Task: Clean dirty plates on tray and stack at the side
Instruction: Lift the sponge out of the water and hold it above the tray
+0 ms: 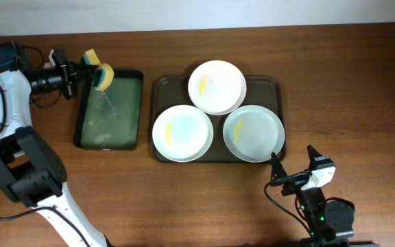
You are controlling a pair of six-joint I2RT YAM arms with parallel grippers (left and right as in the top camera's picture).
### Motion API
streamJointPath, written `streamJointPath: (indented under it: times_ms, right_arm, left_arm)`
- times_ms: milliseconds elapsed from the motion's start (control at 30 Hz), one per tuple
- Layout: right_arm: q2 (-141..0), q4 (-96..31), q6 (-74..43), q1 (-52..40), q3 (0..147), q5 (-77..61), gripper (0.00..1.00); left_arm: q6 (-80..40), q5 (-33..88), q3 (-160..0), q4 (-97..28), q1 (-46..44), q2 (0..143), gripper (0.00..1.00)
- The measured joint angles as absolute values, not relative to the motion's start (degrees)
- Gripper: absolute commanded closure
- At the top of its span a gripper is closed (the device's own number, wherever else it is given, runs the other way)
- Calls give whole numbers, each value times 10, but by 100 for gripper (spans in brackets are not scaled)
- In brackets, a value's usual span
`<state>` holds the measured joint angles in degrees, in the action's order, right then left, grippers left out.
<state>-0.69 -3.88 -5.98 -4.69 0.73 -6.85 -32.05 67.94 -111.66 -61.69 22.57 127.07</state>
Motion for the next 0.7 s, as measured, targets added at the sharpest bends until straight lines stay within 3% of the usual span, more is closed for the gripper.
streamJointPath:
  times_ms: [267, 700]
  right_arm:
    - [-7, -39, -60, -47, 7, -69, 2]
    - [-7, -39, -60, -47, 7, -69, 2]
  left_arm:
    - [-265, 488, -1110, -680, 195, 1271, 100]
    - [-255, 577, -1151, -680, 188, 1270, 100]
